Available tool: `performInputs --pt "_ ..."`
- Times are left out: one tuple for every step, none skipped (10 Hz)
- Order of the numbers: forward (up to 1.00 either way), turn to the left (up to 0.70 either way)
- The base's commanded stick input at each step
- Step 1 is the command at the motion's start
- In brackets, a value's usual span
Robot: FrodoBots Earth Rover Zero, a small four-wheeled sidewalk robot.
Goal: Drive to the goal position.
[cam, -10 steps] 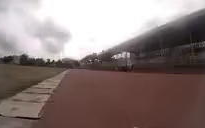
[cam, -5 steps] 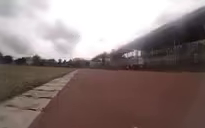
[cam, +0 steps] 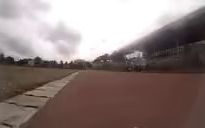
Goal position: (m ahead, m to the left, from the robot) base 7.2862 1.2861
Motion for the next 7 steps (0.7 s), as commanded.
performInputs --pt "1.00 0.00" --pt "1.00 0.00" --pt "1.00 0.02" --pt "1.00 0.04" --pt "1.00 0.20" --pt "1.00 0.40" --pt "1.00 0.16"
